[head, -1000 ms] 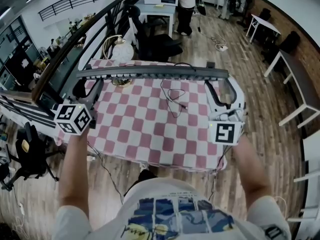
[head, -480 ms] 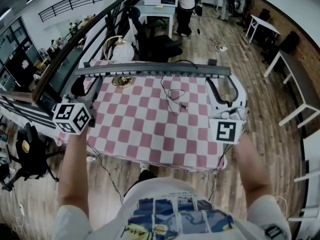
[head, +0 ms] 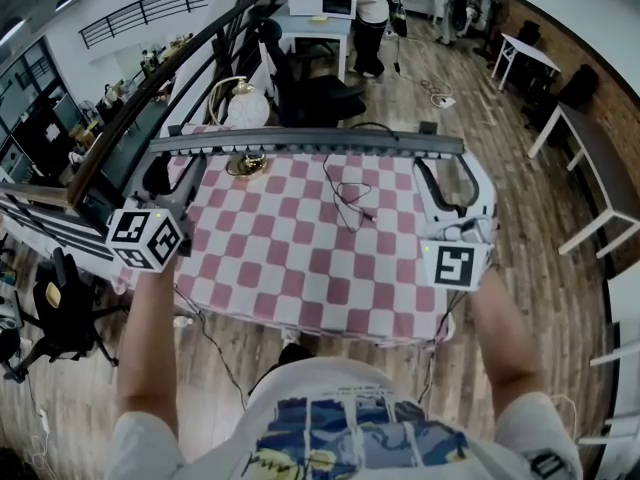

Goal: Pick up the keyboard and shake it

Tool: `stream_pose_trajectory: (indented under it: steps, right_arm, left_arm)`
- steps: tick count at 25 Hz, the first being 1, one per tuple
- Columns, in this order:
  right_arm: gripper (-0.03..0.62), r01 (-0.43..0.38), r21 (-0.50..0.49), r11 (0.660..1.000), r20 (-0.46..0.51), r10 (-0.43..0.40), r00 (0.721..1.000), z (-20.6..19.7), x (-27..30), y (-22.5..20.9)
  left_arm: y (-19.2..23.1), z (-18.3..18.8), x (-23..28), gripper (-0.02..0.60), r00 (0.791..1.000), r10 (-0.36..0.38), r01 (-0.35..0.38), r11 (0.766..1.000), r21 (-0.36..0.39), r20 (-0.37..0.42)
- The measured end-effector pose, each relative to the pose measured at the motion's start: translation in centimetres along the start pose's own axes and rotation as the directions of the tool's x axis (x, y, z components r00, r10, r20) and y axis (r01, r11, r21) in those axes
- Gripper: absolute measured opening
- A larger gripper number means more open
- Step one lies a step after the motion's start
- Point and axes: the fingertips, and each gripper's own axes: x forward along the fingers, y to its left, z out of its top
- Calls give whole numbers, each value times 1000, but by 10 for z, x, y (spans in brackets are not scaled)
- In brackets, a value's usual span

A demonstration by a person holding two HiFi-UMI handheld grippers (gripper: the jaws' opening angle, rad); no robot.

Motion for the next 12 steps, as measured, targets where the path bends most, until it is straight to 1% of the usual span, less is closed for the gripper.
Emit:
stream_pose_trajectory:
  steps: [12]
  right_arm:
    - [245, 7, 1, 1000, -12, -7, 1000, 3, -10, -5]
  left_arm:
    - [-6, 11, -8, 276, 1000, 2, -2, 1000, 18, 26]
